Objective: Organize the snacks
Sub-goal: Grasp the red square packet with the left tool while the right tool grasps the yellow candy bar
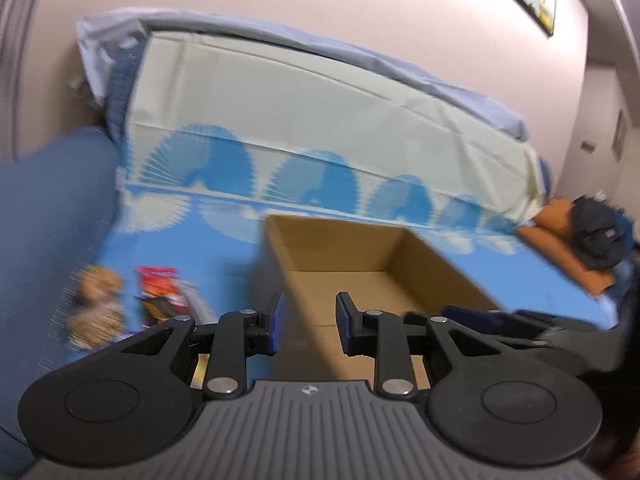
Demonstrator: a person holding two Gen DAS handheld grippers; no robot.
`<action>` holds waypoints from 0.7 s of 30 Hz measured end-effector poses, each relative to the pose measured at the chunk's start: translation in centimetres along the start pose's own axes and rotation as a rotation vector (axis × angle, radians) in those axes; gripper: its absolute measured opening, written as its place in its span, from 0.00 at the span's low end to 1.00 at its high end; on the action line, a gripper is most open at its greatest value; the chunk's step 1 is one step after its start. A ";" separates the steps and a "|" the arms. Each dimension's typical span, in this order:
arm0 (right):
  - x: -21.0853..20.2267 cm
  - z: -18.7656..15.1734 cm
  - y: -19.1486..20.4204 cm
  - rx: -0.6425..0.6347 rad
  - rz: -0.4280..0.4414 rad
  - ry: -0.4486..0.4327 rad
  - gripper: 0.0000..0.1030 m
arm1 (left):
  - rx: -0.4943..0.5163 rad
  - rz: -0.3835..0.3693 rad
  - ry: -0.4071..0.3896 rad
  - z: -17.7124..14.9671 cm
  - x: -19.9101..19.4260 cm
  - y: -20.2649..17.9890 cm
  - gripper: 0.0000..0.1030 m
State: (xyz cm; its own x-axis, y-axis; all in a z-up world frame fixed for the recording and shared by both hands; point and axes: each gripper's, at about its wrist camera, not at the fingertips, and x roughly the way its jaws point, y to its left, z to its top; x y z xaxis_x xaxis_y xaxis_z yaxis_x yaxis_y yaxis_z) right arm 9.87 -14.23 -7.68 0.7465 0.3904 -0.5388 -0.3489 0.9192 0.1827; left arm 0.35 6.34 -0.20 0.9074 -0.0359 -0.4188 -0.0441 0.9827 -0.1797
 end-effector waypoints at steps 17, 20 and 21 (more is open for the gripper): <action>4.9 -1.9 15.0 -0.148 0.282 0.067 0.47 | -0.086 0.333 0.137 -4.0 3.7 14.3 0.31; 6.8 -2.8 16.3 -0.185 0.246 0.102 0.48 | -0.112 0.336 0.167 -4.0 4.5 15.2 0.31; 7.7 -3.0 16.5 -0.188 0.227 0.118 0.49 | -0.111 0.336 0.168 -4.0 4.6 15.2 0.31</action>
State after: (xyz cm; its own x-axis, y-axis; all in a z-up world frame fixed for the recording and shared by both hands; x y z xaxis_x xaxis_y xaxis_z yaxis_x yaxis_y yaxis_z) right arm 8.13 3.76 -11.26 0.5711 0.5655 -0.5951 -0.6054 0.7797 0.1599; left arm 2.15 20.36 -8.41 0.7541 0.2460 -0.6089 -0.3801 0.9196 -0.0993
